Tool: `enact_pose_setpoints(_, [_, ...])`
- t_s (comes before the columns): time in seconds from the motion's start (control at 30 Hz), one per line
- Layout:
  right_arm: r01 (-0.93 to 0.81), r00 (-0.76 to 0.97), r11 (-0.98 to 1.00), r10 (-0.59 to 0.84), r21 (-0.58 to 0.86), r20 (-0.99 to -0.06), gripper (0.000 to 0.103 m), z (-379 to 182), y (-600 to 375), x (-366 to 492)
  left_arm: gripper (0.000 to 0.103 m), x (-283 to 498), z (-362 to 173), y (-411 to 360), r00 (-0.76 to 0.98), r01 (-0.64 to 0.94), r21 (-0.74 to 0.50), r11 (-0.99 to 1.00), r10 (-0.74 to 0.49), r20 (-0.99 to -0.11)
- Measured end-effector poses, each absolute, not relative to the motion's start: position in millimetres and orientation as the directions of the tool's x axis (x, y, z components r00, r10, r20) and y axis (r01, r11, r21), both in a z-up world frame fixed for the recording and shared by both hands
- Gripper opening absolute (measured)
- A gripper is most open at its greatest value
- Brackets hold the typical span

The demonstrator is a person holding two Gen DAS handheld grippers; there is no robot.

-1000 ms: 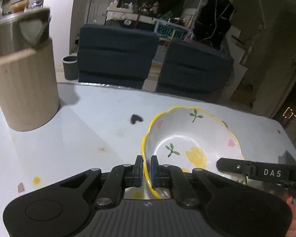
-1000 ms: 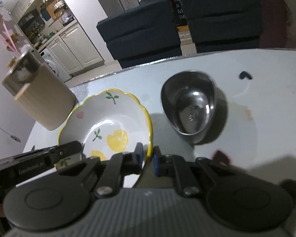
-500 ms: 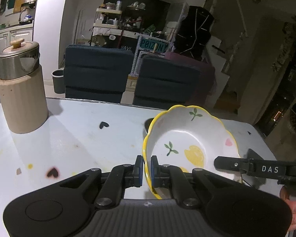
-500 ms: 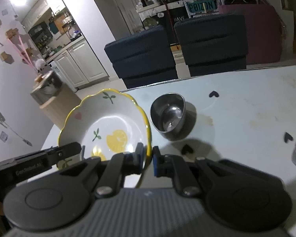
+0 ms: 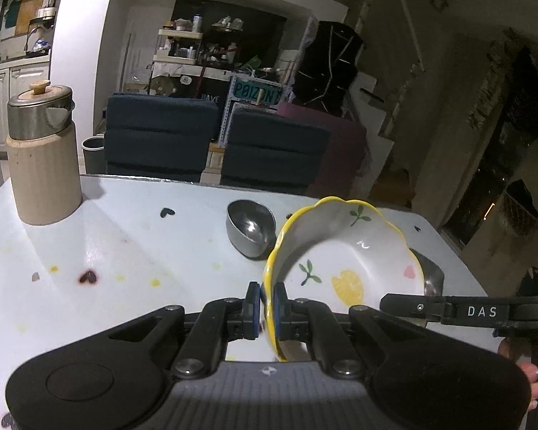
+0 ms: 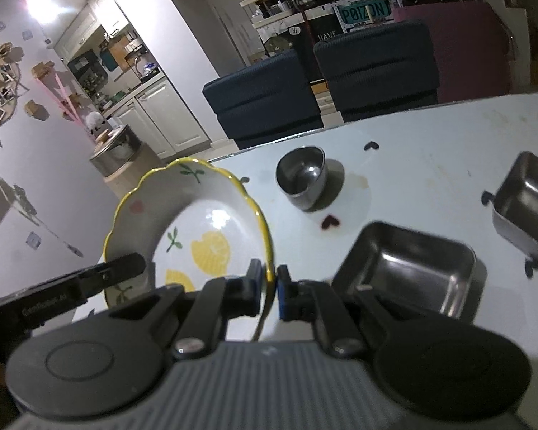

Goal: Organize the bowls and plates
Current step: 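Lift the floral bowl with both grippers and carry it toward the cream bowl, then lower the floral bowl into the cream bowl with both grippers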

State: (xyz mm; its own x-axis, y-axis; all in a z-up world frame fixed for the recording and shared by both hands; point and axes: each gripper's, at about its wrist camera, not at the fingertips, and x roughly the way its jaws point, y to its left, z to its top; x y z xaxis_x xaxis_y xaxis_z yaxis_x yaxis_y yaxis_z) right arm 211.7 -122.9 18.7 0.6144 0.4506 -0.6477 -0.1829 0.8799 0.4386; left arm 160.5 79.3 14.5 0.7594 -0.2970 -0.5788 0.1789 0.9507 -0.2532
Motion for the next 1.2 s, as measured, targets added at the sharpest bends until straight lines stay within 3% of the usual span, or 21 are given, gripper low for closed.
enact_pose_setpoints(0.57, [-0.164,0.513,0.884,0.456,0.438,-0.727,0.01,-14,-134,162,0.007,122,-27,77,0.647,0.209,-0.276,0.938,-0.344,-0.681])
enact_pose_setpoints(1.2, [-0.2,0.393,0.925,0.377,0.322,-0.839,0.01,-45,-113,141,0.008,107,-68,70,0.518,0.252,-0.218,0.943,-0.322,-0.792])
